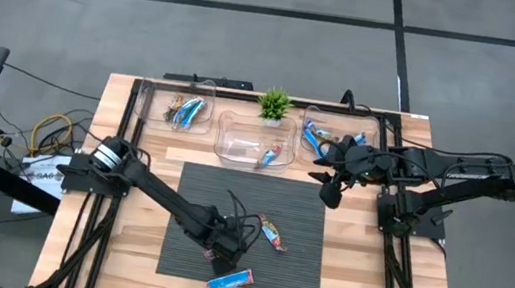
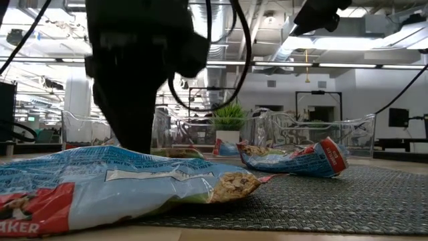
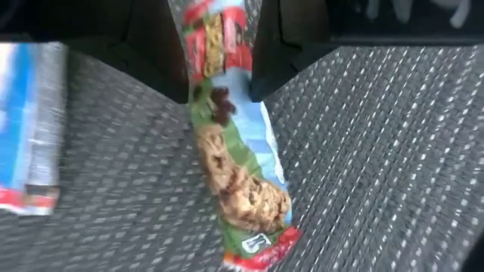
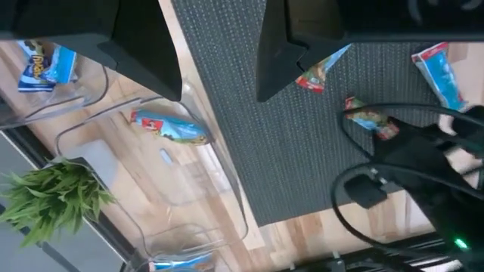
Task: Pick and place Granola Bars by type
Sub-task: Put the red granola bar into the center transparent bin
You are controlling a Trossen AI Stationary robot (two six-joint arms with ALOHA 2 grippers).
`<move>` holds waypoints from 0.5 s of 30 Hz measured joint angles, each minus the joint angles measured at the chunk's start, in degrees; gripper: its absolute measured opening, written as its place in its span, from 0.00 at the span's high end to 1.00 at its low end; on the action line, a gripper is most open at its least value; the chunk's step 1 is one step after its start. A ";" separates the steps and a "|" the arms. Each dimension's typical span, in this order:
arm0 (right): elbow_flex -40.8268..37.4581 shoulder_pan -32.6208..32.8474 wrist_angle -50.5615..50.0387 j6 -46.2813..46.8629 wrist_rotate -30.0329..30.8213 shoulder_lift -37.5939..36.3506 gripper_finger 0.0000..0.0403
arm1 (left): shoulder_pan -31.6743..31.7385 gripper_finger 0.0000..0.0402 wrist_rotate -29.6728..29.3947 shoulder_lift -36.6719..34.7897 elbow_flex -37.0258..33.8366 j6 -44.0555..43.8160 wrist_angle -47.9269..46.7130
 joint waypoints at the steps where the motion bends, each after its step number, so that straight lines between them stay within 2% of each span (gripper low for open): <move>1: 0.00 0.00 0.06 0.03 -0.29 0.00 0.59 | 0.00 0.66 -0.03 0.58 0.00 -0.07 0.04; 8: 0.00 0.02 0.05 0.02 -1.25 0.15 0.59 | 0.02 0.68 0.68 2.66 0.26 -0.52 0.90; 12: 0.00 0.02 0.07 -0.06 -2.76 0.15 0.59 | 0.02 0.77 0.81 2.10 0.13 -0.53 0.92; 15: 0.00 0.02 0.23 -1.72 -6.23 0.15 0.59 | 0.02 0.86 1.01 1.83 0.07 -0.53 1.68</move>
